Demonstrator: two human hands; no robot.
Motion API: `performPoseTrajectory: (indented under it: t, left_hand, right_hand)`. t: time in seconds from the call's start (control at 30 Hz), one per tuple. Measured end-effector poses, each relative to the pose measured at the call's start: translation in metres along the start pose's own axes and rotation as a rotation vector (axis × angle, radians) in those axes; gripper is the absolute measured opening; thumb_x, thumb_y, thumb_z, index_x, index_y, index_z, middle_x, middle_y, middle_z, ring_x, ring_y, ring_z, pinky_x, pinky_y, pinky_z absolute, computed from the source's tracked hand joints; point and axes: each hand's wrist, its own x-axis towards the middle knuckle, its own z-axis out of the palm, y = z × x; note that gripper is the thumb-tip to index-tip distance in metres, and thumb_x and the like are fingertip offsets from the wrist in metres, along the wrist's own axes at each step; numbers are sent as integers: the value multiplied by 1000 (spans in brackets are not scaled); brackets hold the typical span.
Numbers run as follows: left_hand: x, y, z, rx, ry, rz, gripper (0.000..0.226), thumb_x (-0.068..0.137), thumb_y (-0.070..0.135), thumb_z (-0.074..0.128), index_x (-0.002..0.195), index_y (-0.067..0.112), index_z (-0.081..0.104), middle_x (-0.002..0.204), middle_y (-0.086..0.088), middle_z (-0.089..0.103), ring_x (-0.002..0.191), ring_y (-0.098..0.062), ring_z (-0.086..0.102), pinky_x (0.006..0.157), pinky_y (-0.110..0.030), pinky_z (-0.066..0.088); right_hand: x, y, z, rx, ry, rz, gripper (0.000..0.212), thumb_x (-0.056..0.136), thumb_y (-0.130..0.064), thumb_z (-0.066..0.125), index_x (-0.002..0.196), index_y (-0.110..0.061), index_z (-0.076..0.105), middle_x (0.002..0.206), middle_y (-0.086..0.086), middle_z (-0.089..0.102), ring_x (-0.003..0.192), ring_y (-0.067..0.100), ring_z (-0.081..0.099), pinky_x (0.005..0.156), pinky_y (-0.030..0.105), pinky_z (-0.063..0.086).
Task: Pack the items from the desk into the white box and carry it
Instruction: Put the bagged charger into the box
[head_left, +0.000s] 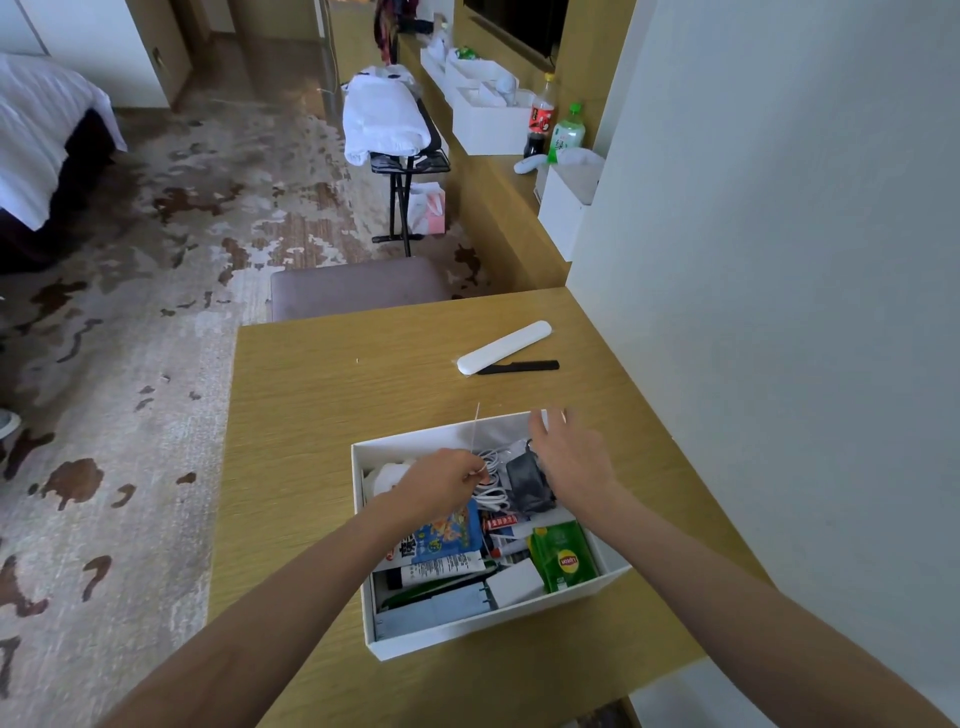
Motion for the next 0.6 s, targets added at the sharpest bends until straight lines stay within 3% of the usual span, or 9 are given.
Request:
performPoseTrajectory:
  t: [0.1,0.2,0.3,0.4,0.53,0.6]
  left_hand:
    - [-1,-1,2,-15,13,6,24,95,19,48,107,17,68,110,-3,69,97,-20,63,79,-33,50]
    - [-2,0,5,-3,-5,7,23,95,19,48,106,15,67,109,-5,68,95,-22,62,80,-36,51]
    - [-4,0,8,10,-16,17,23,94,19,48,105,14,68,109,-7,67,100,-24,60,83,-37,50]
    - [-6,0,6,7,-16,-1,26,90,9,48,107,14,67,112,-8,66,102,-24,60,84,-39,51]
    - [-8,-2,-1,-16,-51,-41,53,74,-8,52,120,17,61,125,-4,60,109,-21,57,80,-34,51]
    - [-8,-3,-5,-20,-38,-24,54,73,-10,51,118,18,62,124,-3,60,111,-20,56,82,-33,50]
  right_hand:
    - [-11,-1,3,117,8,-15,48,87,-25,67,126,-9,45,119,14,50,93,22,57,62,27,45]
    - [-19,-7,14,163,-150,-65,48,86,-18,67,127,-7,44,121,17,50,101,30,59,77,35,52]
    - [-15,-8,22,176,-210,-80,49,84,-2,63,128,-7,44,122,20,51,102,34,60,78,38,51]
    - [-10,-9,28,234,-264,-73,46,86,-5,60,129,-10,44,122,18,55,104,34,60,83,39,49]
    - [-6,-8,28,294,-298,-74,43,86,-8,59,127,-12,46,120,17,55,107,34,58,86,39,48]
    - [-5,-3,24,381,-339,-82,36,86,-9,57,121,-10,49,117,17,55,107,33,57,84,37,48]
